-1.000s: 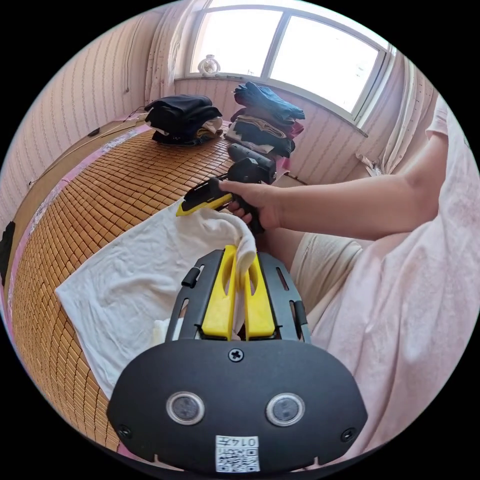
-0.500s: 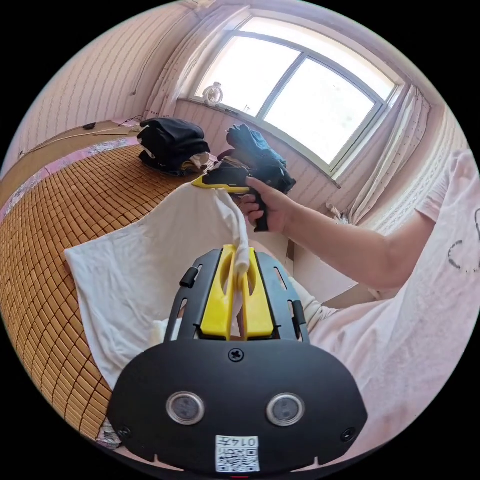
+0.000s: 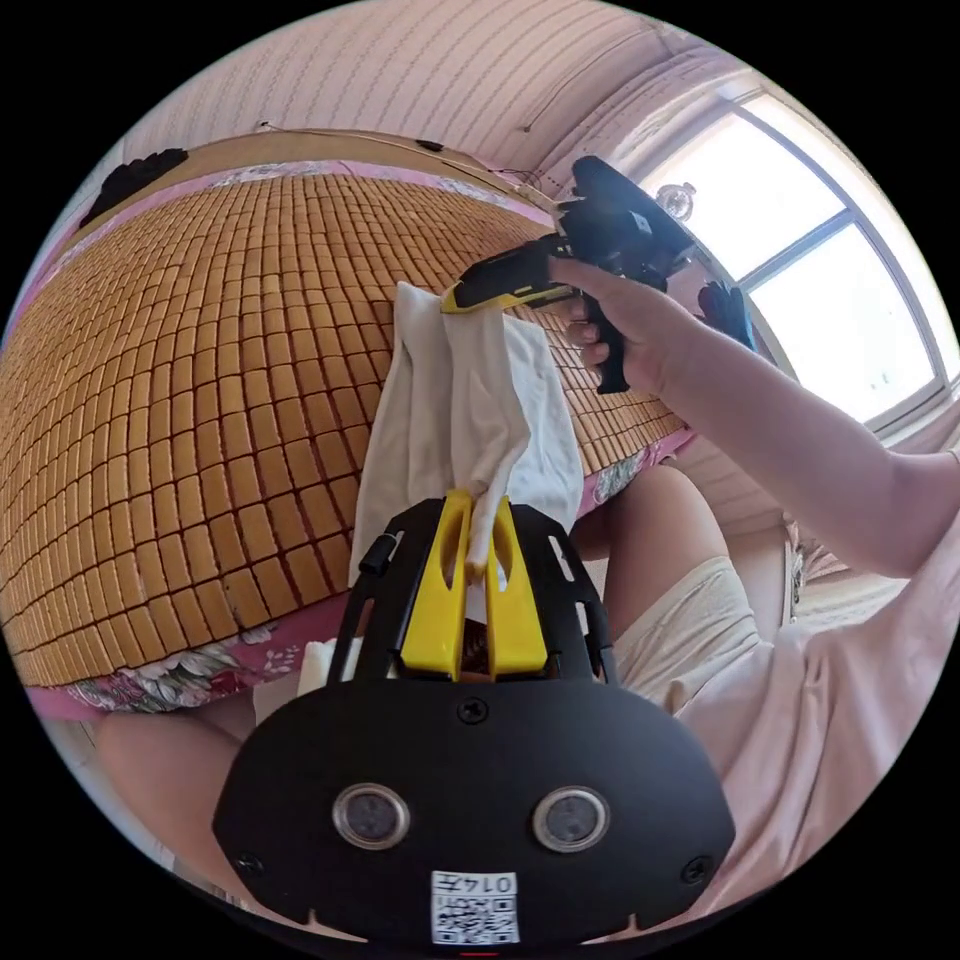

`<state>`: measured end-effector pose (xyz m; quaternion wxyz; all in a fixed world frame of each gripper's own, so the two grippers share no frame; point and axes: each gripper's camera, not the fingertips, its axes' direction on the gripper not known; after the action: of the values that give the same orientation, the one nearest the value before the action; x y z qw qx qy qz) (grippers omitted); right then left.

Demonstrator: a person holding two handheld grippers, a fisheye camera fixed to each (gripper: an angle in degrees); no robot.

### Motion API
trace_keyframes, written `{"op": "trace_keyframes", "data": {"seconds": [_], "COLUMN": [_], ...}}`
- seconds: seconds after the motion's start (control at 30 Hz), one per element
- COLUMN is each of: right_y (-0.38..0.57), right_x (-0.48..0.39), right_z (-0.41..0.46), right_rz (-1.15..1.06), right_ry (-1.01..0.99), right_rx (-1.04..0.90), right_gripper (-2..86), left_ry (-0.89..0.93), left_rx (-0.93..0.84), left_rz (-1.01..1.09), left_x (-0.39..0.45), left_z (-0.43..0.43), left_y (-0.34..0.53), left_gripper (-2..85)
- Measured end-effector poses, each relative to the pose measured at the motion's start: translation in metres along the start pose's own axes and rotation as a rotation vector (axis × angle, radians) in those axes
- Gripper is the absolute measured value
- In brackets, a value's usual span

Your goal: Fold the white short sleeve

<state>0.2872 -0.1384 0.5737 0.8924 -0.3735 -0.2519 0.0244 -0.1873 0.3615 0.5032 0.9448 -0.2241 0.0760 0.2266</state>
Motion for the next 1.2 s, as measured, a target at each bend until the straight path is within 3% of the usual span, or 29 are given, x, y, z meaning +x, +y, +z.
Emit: {"op": "trace_keyframes", "data": {"seconds": [0.27, 0.57, 0.67, 0.8, 1.0, 1.2], "right_y": [-0.017, -0.041, -0.046, -0.046, -0.047, -0.06], "right_x": [-0.051, -0.096, -0.106, -0.112, -0.109, -0.088], "right_z": [-0.024, -0.008, 0.008, 0.018, 0.003, -0.014], "right_rz": [-0.102, -0.376, -0.42, -0.458, -0.526, -0.517], "right_ry": [0.123, 0.369, 0.446, 0.439, 0.4, 0.292], "right_rx": [0.029, -0.067, -0.097, -0.119, -0.116, -0.1], "right_gripper": [7.1, 12.5, 9.7, 7.0, 5.9, 14.2], "left_ry": [-0.119, -0.178, -0.202, -0.264, -0.204, -0.176], "left_rx": [-0.158, -0.107, -0.12, -0.13, -0.104, -0.099], "left_rz": [-0.107, -0.119, -0.084, -0.049, -0.011, 0.046], "left_x": [-0.04, -0.051, -0.046, -0.042, -0.042, -0.047], "left_z": [0.001, -0.035, -0.031, -0.027, -0.037, -0.044], "left_y": [0.006, 0.016, 0.017, 0.016, 0.012, 0.005], "left_gripper": [0.2, 6.4, 11.0, 10.8, 10.6, 11.4]}}
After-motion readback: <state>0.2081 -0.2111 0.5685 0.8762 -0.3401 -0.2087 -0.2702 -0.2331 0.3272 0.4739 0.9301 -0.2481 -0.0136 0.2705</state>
